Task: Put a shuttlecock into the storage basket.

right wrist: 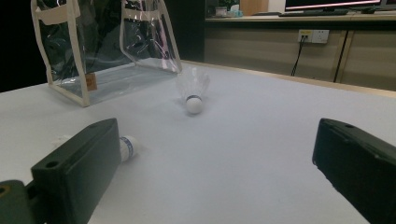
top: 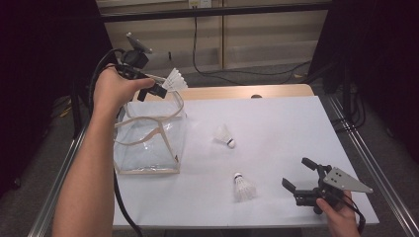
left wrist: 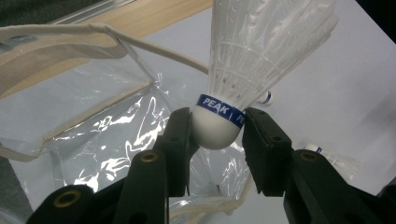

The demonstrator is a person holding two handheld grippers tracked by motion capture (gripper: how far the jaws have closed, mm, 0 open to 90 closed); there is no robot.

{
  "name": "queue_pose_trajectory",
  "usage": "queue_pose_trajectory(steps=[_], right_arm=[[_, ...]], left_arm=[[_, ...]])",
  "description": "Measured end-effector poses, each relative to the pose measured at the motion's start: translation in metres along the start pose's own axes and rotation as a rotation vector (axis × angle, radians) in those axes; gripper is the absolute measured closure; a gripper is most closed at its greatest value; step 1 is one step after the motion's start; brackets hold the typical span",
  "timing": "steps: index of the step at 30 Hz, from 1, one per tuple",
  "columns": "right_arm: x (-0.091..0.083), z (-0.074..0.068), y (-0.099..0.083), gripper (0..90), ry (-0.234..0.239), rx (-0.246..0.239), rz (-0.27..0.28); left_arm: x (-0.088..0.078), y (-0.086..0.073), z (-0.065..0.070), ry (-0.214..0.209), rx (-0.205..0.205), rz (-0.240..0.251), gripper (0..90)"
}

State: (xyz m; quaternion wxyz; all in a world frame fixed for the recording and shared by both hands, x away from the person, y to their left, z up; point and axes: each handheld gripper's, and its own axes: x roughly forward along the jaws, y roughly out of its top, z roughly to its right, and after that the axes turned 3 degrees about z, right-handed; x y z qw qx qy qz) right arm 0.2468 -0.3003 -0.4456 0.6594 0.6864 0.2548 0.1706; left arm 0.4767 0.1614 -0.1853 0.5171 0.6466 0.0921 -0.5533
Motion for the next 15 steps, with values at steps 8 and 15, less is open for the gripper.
queue_pose_trajectory(steps=[8,15], right_arm=[[0.0000,0.0000,0.0001,0.7,0.001,-0.001,0.001],[-0.0001,0.0000,0.0001,0.7,0.000,-0.001,0.001]], left_arm=[[-0.0003,-0.0002,-0.0005,-0.001,0.002,-0.004,62.9],[-0.0037,-0.0019,-0.0029,0.006,-0.001,0.001,62.9]])
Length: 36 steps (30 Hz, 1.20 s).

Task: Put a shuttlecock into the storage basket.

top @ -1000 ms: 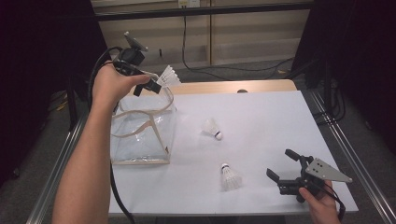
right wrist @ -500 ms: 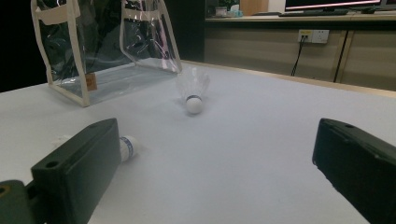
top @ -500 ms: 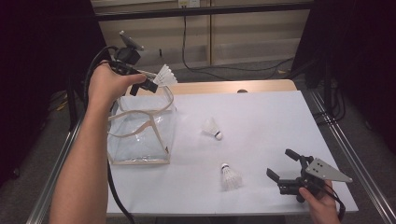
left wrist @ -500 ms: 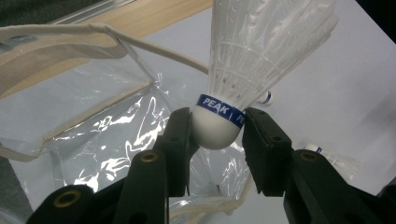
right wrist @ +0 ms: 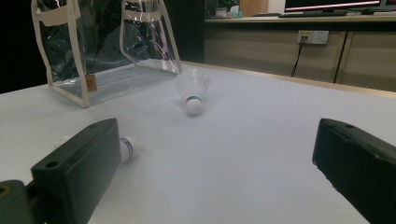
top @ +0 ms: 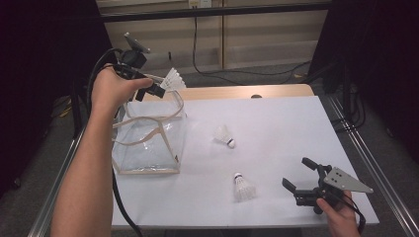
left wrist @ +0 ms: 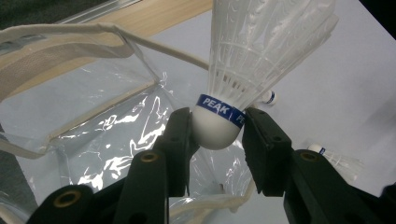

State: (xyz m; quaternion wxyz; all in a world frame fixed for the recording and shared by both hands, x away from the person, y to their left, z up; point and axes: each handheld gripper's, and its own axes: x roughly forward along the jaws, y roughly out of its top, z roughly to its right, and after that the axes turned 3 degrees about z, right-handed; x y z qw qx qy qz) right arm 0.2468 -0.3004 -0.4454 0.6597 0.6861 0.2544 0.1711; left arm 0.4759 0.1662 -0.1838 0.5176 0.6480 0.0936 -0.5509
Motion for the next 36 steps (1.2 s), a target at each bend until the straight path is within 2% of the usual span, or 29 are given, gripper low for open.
queue_pose_trajectory(steps=[14,15,23,36], right_arm=[[0.000,0.000,0.000,0.7,0.000,0.000,-0.003],[0.000,0.000,0.000,0.7,-0.001,0.003,-0.001],[0.000,0.000,0.000,0.7,0.001,0.005,0.000],[0.000,0.000,0.000,0.7,0.001,0.005,-0.001]], left_arm=[[-0.003,-0.003,-0.004,0.017,-0.009,0.009,62.9],[-0.003,-0.003,-0.005,0.028,-0.010,0.011,62.9],[-0.002,-0.004,-0.008,0.024,-0.019,-0.001,62.9],[0.001,-0.009,-0.017,0.044,-0.039,0.003,62.9]])
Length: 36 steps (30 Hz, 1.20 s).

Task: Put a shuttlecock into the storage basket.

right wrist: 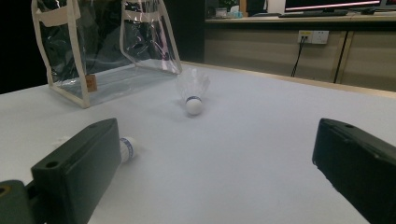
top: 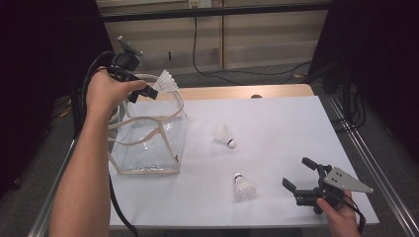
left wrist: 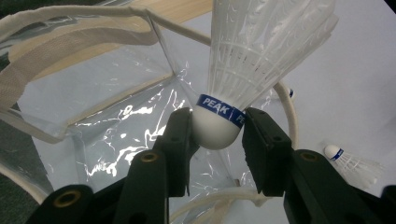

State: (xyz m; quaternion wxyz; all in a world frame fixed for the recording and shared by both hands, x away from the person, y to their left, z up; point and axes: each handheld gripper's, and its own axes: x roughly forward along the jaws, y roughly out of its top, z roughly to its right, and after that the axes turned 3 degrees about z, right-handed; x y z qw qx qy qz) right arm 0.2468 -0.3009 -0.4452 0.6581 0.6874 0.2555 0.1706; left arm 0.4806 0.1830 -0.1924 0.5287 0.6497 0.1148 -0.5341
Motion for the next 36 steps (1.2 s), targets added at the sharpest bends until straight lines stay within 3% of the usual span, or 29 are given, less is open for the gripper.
queue_pose_trajectory(steps=[21,36], right_arm=[[0.000,0.000,0.000,0.7,-0.001,0.005,0.000],[0.000,0.000,0.000,0.7,-0.001,0.005,0.001]], left_arm=[[0.004,-0.002,-0.009,0.033,-0.015,-0.002,62.9],[0.009,-0.005,-0.019,0.071,-0.052,-0.002,62.9]])
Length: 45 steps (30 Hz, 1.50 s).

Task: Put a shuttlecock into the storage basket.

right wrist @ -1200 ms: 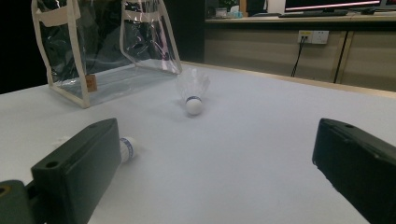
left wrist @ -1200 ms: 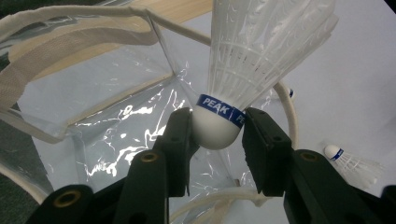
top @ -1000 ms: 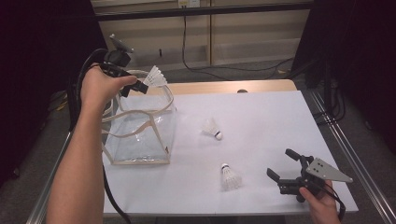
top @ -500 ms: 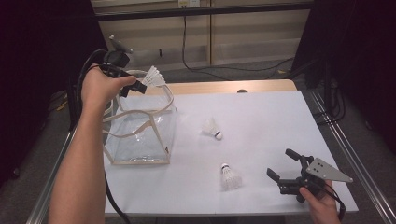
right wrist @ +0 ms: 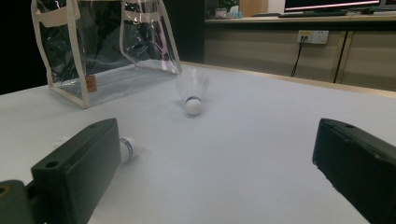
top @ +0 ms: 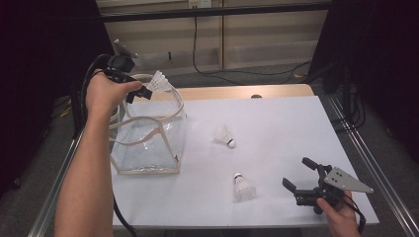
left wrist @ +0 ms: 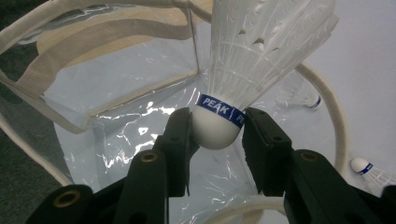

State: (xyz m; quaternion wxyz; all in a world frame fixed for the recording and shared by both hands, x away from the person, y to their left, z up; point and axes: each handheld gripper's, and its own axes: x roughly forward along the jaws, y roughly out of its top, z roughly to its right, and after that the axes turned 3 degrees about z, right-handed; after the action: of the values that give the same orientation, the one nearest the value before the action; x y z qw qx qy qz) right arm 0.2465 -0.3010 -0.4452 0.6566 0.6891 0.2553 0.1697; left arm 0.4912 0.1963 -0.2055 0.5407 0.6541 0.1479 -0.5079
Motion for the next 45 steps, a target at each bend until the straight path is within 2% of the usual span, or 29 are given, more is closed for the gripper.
queue_pose_trajectory(steps=[9,25,33,36,37,39,45], right_arm=[[0.000,0.000,0.000,0.7,0.001,-0.001,-0.001],[0.000,0.001,0.000,0.6,0.000,-0.001,0.000],[0.000,0.000,0.000,0.6,-0.003,0.003,0.000],[0.000,0.000,0.000,0.6,0.000,0.003,-0.003],[0.000,0.000,0.000,0.6,0.000,0.005,-0.001],[0.000,0.000,0.000,0.6,-0.002,0.005,-0.002],[0.000,0.000,0.000,0.6,-0.002,0.005,-0.002]], left_arm=[[0.006,-0.005,-0.008,0.019,-0.027,0.004,62.9],[0.016,-0.008,-0.015,0.050,-0.047,-0.014,62.9],[0.019,-0.011,-0.020,0.061,-0.059,-0.007,62.8],[0.019,-0.011,-0.021,0.076,-0.061,0.018,61.4],[0.019,-0.012,-0.021,0.072,-0.068,0.034,58.7],[0.019,-0.011,-0.020,0.063,-0.063,0.032,55.4],[0.016,-0.010,-0.014,0.026,-0.054,0.049,51.5]])
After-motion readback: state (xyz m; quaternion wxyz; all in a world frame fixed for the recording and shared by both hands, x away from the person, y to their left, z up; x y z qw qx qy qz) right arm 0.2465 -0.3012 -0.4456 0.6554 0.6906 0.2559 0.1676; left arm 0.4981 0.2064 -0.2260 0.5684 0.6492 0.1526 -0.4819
